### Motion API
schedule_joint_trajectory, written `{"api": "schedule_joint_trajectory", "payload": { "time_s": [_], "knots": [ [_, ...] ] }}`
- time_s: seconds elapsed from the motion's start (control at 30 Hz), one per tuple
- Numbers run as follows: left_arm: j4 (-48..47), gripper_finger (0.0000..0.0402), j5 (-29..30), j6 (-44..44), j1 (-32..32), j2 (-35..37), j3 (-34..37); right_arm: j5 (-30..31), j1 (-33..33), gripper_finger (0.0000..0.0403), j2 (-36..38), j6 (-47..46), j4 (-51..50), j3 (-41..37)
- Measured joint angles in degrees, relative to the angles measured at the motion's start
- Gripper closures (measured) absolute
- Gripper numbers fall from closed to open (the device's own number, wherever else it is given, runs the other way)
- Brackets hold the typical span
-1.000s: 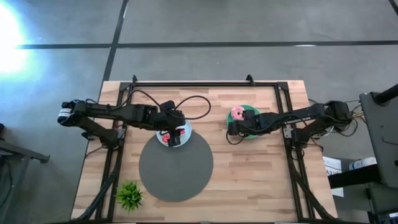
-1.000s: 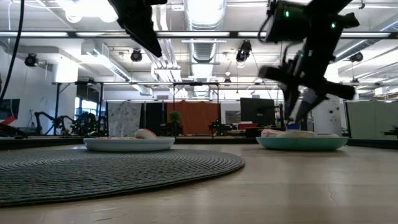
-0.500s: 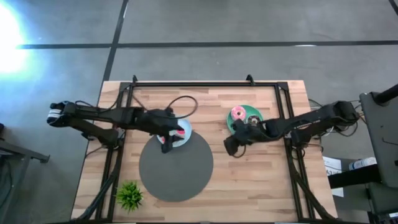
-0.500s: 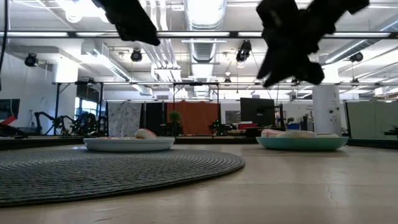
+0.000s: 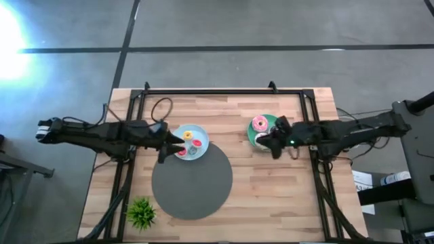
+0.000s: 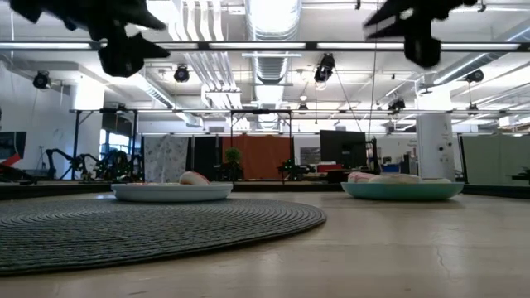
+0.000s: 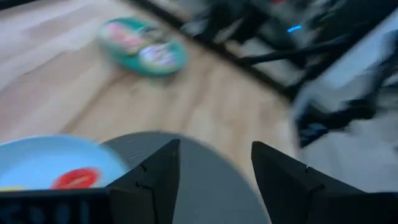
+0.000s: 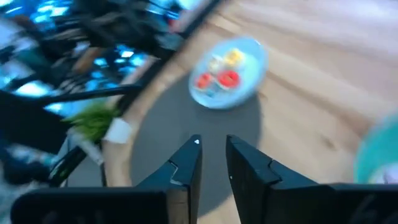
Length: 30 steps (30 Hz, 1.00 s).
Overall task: Pick & Place donuts
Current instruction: Return to Home Position
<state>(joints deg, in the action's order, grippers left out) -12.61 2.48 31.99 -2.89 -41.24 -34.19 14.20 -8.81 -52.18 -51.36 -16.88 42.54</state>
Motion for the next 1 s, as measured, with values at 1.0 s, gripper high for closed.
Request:
{"api": "schedule_joint_trajectory", "payload": {
  "time_s": [1.0],
  "knots": [
    [13.5, 0.0230, -6.9, -2.3, 3.6, 25.9, 23.4, -0.5, -1.8, 0.0334, 31.5, 9.8, 40.2, -42.0]
  ]
}}
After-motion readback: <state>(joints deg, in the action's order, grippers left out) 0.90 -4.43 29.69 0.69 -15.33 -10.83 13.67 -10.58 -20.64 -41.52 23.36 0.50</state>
